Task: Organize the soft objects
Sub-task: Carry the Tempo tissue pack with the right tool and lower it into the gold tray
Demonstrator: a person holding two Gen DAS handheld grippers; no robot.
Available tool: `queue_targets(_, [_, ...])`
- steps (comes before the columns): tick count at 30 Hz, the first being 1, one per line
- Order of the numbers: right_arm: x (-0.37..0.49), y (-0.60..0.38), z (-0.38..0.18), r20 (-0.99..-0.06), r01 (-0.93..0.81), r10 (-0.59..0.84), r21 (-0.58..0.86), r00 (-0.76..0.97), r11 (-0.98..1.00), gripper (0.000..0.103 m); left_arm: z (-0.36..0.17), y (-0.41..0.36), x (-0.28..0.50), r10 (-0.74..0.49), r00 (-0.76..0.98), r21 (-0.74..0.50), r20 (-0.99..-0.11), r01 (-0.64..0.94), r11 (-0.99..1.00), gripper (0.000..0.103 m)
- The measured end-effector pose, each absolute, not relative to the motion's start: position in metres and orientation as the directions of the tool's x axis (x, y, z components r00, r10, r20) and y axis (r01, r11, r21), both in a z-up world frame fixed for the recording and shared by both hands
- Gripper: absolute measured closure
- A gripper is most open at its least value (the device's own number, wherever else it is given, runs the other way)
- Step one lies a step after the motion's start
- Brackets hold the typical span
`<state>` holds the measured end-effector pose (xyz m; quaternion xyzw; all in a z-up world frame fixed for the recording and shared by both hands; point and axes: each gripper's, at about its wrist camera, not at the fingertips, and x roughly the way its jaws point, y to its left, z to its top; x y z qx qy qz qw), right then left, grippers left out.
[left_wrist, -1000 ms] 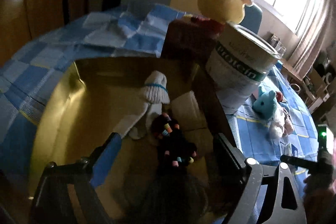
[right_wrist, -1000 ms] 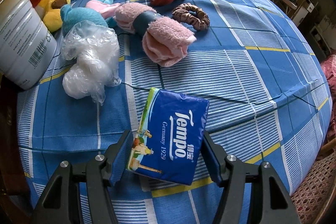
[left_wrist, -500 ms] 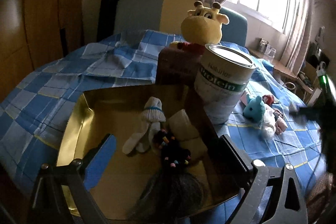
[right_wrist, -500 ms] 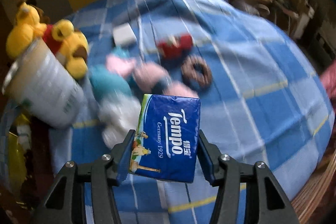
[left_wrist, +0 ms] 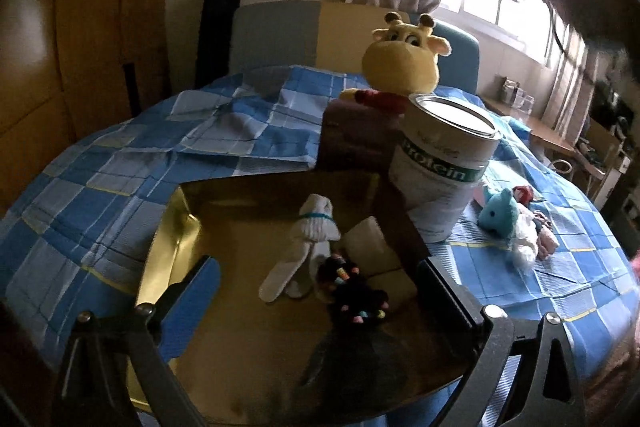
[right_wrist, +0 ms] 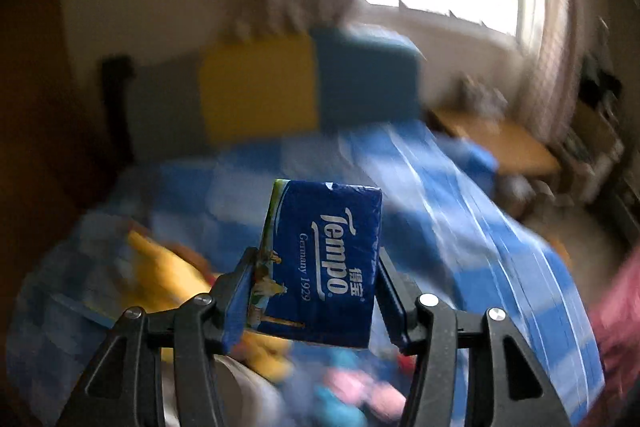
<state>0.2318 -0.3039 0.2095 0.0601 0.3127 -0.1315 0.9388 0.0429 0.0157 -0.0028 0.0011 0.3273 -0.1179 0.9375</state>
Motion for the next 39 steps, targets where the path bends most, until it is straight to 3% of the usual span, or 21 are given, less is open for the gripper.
queue_targets(5, [0.233, -0.201, 0.239, -0.519, -0.034, 0.013, -0.032, 0.855, 0.999, 0.047, -0.005, 0.03, 0.046, -0.175, 0.766, -0.067, -0.618, 0.17, 0.983, 0.003])
queue_targets(8, [0.219, -0.138, 0.207, -0.586, -0.261, 0.173, -0.069, 0.792, 0.963, 0.047, -0.007, 0.044, 0.046, -0.14, 0.771, -0.067, -0.621, 0.126, 0.99, 0.003])
queue_targets(11, [0.196, -0.086, 0.149, -0.685, -0.435, 0.236, -0.131, 0.689, 0.891, 0.047, -0.008, 0.058, 0.047, -0.104, 0.773, -0.07, -0.626, 0.077, 0.995, 0.003])
queue_targets(15, [0.176, -0.05, 0.079, -0.783, -0.548, 0.275, -0.099, 0.558, 0.831, 0.047, -0.008, 0.073, 0.043, -0.061, 0.781, -0.063, -0.622, 0.028, 0.998, 0.003])
queue_targets(22, [0.169, -0.029, -0.021, -0.875, -0.523, 0.282, 0.038, 0.394, 0.851, 0.047, -0.002, 0.097, 0.032, -0.002, 0.795, -0.07, -0.607, -0.051, 0.996, 0.003])
queue_targets(27, [0.161, -0.029, -0.058, -0.899, -0.483, 0.3, 0.118, 0.319, 0.868, 0.046, 0.0, 0.102, 0.029, 0.0, 0.794, -0.083, -0.608, -0.064, 0.995, 0.003])
queue_targets(31, [0.144, -0.031, -0.065, -0.9, -0.468, 0.311, 0.142, 0.306, 0.872, 0.043, 0.001, 0.098, 0.027, -0.021, 0.797, -0.082, -0.603, -0.036, 0.996, 0.003])
queue_targets(33, [0.139, -0.036, -0.061, -0.888, -0.46, 0.328, 0.155, 0.322, 0.874, 0.031, 0.003, 0.093, 0.024, -0.045, 0.8, -0.087, -0.598, -0.009, 0.996, 0.003])
queue_targets(35, [0.133, -0.043, -0.053, -0.872, -0.454, 0.352, 0.175, 0.34, 0.874, 0.027, 0.005, 0.087, 0.023, -0.054, 0.802, -0.079, -0.595, 0.008, 0.997, 0.003])
queue_targets(39, [0.121, -0.059, -0.037, -0.848, -0.428, 0.338, 0.149, 0.408, 0.891, 0.027, 0.009, 0.077, 0.019, -0.072, 0.803, -0.071, -0.591, 0.037, 0.997, 0.003])
